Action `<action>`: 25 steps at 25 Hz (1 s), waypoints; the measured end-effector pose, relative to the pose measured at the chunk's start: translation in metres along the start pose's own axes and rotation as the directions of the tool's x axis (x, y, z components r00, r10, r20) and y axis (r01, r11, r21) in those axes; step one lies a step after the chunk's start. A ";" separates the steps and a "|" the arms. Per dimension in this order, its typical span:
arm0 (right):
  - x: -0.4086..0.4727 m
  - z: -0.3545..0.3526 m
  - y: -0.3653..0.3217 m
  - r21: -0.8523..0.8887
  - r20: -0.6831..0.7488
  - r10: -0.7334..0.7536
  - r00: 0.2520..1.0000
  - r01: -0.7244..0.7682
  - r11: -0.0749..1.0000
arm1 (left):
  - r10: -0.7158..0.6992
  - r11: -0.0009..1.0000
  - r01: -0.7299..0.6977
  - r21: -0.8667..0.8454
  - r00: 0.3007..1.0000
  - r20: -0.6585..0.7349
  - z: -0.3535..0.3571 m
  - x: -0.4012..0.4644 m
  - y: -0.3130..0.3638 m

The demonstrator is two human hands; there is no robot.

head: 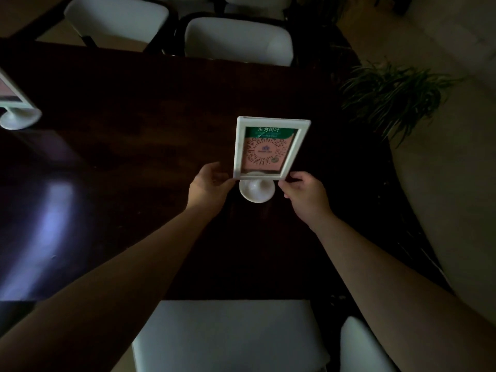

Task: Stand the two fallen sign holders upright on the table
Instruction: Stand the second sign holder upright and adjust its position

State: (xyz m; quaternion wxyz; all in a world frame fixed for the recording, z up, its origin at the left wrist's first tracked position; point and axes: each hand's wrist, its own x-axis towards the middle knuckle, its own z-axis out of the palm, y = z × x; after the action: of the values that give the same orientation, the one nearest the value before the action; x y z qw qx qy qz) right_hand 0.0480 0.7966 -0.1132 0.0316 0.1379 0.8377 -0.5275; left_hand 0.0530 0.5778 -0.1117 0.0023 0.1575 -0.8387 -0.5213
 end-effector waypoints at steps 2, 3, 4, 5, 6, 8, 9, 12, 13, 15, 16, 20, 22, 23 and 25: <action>-0.020 -0.002 0.000 -0.092 -0.021 0.004 1.000 -0.006 0.996 | 0.035 0.995 -0.028 0.091 0.996 -0.082 -0.005 -0.013 0.002; -0.032 -0.003 0.002 -0.165 -0.011 -0.038 0.999 0.035 0.986 | 0.096 0.980 -0.082 0.181 0.993 -0.071 -0.007 -0.022 0.002; -0.044 -0.003 0.006 -0.257 0.015 -0.113 0.994 0.113 0.960 | 0.174 0.941 -0.162 0.297 0.985 -0.016 -0.007 -0.032 0.001; -0.053 -0.002 0.009 -0.347 0.064 -0.201 0.977 0.211 0.914 | 0.240 0.878 -0.249 0.409 0.968 0.073 -0.005 -0.043 -0.002; -0.060 -0.001 0.012 -0.422 0.139 -0.267 0.954 0.301 0.855 | 0.276 0.805 -0.327 0.495 0.945 0.175 -0.003 -0.055 -0.005; -0.066 0.004 0.014 -0.519 0.296 -0.288 0.911 0.406 0.752 | 0.292 0.664 -0.438 0.606 0.898 0.329 0.005 -0.070 -0.010; -0.065 0.007 0.015 -0.554 0.355 -0.270 0.895 0.434 0.711 | 0.285 0.612 -0.472 0.635 0.880 0.380 0.010 -0.073 -0.013; -0.057 0.012 0.020 -0.627 0.440 -0.199 0.876 0.458 0.630 | 0.216 0.537 -0.485 0.690 0.870 0.444 0.024 -0.071 -0.020; -0.053 0.014 0.022 -0.636 0.449 -0.180 0.875 0.454 0.624 | 0.193 0.527 -0.480 0.701 0.871 0.452 0.028 -0.068 -0.021; -0.046 0.016 0.024 -0.643 0.452 -0.163 0.877 0.447 0.622 | 0.177 0.527 -0.467 0.710 0.878 0.446 0.033 -0.061 -0.022; -0.041 0.018 0.026 -0.645 0.448 -0.165 0.879 0.445 0.622 | 0.182 0.529 -0.463 0.711 0.880 0.438 0.035 -0.057 -0.023; -0.023 0.021 0.028 -0.655 0.439 -0.194 0.877 0.460 0.599 | 0.217 0.513 -0.475 0.714 0.877 0.428 0.038 -0.040 -0.024; -0.013 0.021 0.027 -0.666 0.443 -0.206 0.872 0.474 0.576 | 0.235 0.509 -0.484 0.712 0.874 0.426 0.039 -0.031 -0.023; -0.008 0.021 0.027 -0.672 0.445 -0.209 0.871 0.479 0.564 | 0.242 0.510 -0.485 0.710 0.873 0.422 0.040 -0.026 -0.022; 0.004 0.022 0.024 -0.681 0.445 -0.213 0.870 0.483 0.551 | 0.254 0.512 -0.486 0.708 0.873 0.416 0.043 -0.015 -0.021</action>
State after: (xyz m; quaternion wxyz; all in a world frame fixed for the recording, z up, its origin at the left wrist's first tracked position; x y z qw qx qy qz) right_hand 0.0486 0.7878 -0.1450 0.1123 -0.1451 0.9750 -0.1254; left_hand 0.0655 0.6111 -0.1470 -0.0652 -0.1120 -0.9869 -0.0956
